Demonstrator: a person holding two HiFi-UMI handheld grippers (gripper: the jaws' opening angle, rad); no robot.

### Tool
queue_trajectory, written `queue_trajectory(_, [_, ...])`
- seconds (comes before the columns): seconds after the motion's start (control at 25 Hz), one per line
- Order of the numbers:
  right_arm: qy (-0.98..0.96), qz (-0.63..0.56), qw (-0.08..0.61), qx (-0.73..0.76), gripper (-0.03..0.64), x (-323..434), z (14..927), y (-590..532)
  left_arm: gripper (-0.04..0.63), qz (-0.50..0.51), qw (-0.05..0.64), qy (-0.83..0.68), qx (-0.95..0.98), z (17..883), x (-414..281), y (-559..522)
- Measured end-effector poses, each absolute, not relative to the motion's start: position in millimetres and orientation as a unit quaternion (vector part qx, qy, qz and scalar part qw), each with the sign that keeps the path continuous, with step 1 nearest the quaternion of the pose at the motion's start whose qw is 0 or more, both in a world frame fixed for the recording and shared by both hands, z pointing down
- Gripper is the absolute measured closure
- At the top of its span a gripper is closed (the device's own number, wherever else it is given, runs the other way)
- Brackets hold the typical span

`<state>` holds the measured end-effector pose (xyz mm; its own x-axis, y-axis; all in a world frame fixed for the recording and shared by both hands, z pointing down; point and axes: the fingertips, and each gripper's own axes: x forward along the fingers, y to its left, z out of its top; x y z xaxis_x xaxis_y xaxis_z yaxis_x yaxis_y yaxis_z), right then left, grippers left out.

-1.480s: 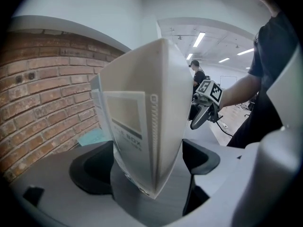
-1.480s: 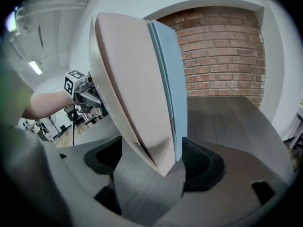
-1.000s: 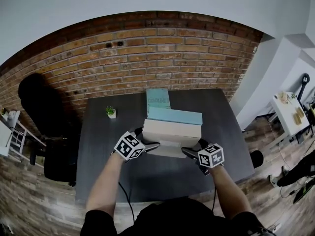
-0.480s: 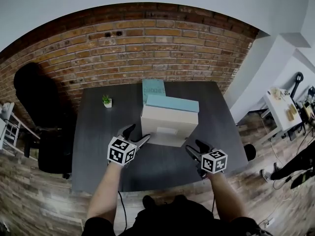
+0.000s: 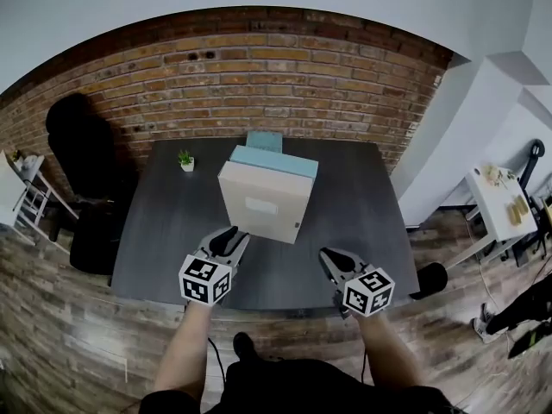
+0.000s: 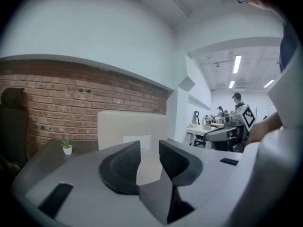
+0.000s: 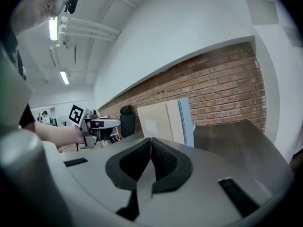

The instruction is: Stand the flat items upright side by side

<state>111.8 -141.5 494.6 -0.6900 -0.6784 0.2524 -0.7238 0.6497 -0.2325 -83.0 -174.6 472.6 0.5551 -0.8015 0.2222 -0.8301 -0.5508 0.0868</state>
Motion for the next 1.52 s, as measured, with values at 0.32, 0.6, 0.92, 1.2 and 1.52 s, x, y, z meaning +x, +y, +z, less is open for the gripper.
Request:
queue_trajectory(0.32, [-0.926, 0.149, 0.042, 0.343, 0.601, 194, 471, -66, 0.561, 0.071, 0.083, -0.556, 0.824, 462, -13, -84])
queue_trajectory(0.6, [-0.926, 0.158, 0.020, 0.342, 0.601, 224, 464, -35, 0.578, 0.072, 0.100, -0.586, 0.801, 451, 5, -23])
queue_trajectory(0.92, [-0.926, 0.140, -0.005, 0.351, 0.601, 213, 441, -31, 0.578, 0.075, 0.074, -0.579, 0.809, 420, -2, -13])
queue_trajectory(1.2, [-0.920, 0.116, -0.013, 0.373, 0.601, 180, 413, -42, 0.578, 0.079, 0.046, -0.564, 0.821, 390, -29, -31])
queue_trajectory(1.52, [-0.928, 0.093, 0.013, 0.361, 0.601, 160, 406, -36, 0.578, 0.032, 0.052, -0.587, 0.807, 385, -48, -36])
